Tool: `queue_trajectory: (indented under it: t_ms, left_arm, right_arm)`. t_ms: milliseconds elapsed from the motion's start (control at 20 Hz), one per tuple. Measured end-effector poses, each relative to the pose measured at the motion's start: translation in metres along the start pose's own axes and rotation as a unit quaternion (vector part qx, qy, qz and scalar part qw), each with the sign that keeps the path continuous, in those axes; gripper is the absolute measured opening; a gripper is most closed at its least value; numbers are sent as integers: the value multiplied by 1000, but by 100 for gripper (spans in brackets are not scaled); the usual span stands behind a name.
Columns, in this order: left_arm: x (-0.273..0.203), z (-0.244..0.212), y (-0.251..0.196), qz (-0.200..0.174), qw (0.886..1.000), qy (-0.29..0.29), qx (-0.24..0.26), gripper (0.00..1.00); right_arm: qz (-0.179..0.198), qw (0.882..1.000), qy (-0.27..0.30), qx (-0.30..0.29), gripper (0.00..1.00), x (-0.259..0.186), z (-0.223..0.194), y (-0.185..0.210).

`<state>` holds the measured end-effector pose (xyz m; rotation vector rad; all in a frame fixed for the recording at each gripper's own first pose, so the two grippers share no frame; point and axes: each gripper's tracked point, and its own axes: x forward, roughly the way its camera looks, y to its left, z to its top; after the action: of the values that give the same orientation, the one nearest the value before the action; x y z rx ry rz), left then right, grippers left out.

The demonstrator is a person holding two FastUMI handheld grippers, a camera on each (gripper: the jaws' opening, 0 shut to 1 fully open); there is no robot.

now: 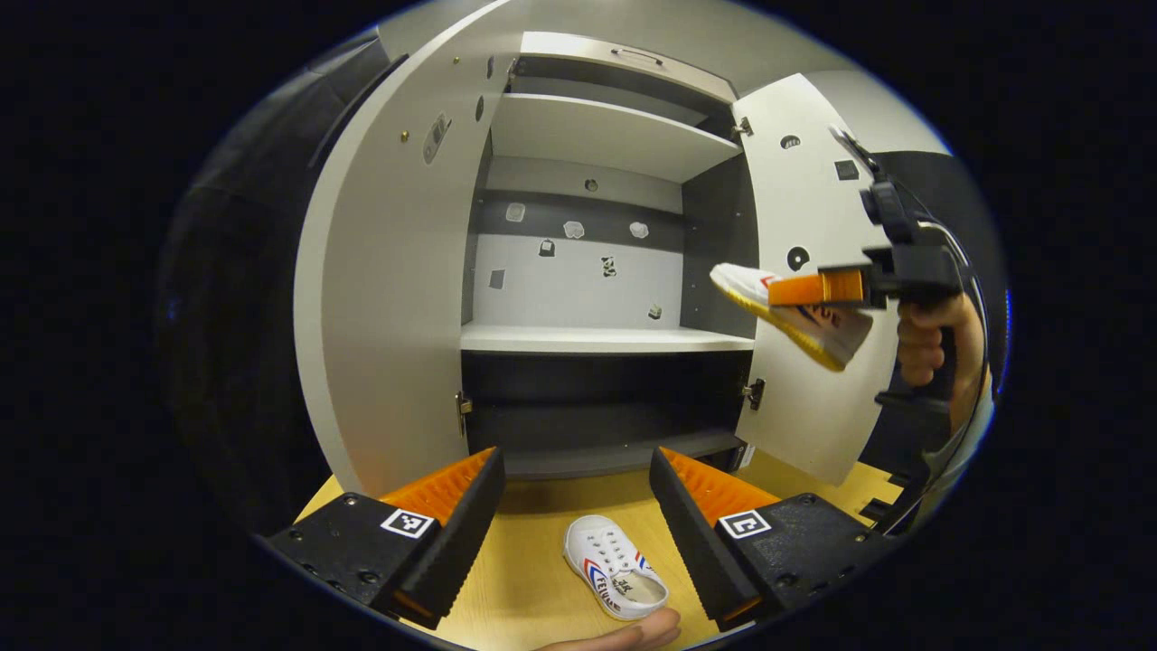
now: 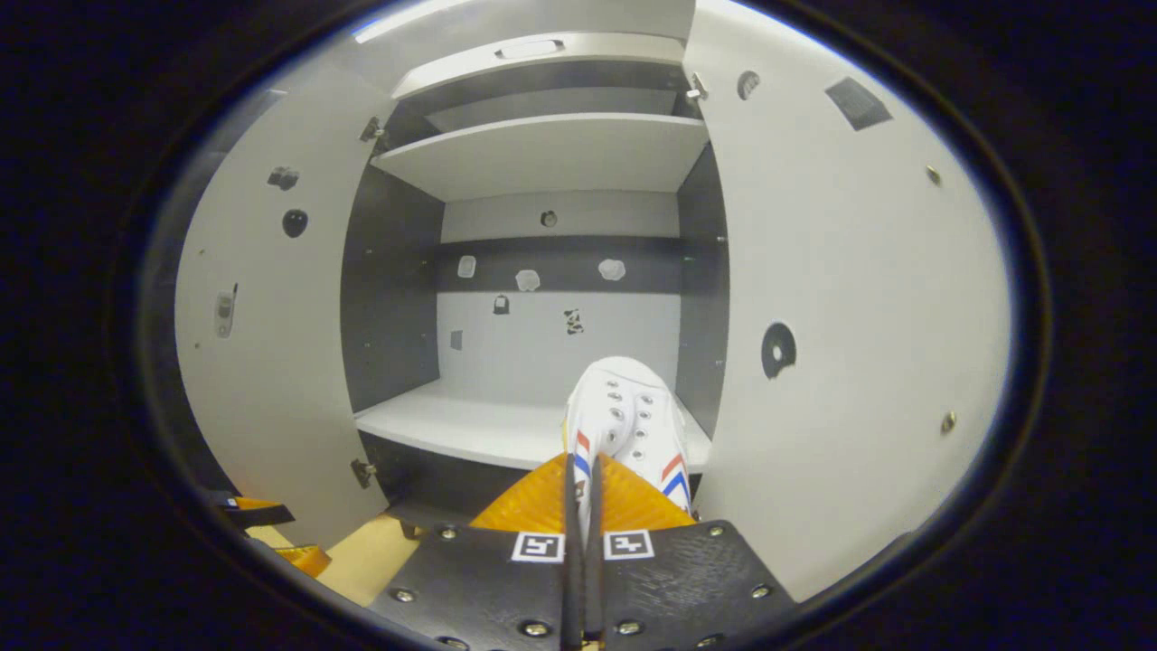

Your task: Grab one shoe with the right hand and put it into the shoe cabinet, grab the other shoe with the left hand and put it into the shoe cabinet; then close the right door with the right hand and the left door with the left hand.

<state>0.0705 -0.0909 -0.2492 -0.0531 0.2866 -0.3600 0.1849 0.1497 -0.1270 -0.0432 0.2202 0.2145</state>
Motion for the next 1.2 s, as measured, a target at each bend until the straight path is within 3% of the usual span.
queue_trajectory:
  t_ms: [50,200,450,700,1150,1200]
  left_arm:
    - [1,2,-1,-3,1000,-4,0,99]
    - [4,8,5,4,1000,-18,6,99]
    - [1,13,9,4,999,-36,7,98]
    - [1,-5,15,13,1000,-28,-1,99]
    - [-14,6,29,35,998,-52,3,94]
    - [-14,8,29,38,998,-54,5,94]
  right_arm:
    - [7,1000,10,-3,5,11,10,2]
    - [13,999,35,-12,2,49,31,10]
    - [-25,995,52,-78,2,114,48,14]
    - [-59,984,96,-141,2,184,20,14]
    - [-43,982,156,-96,2,246,-36,13]
    - [-44,984,146,-96,12,247,-32,11]
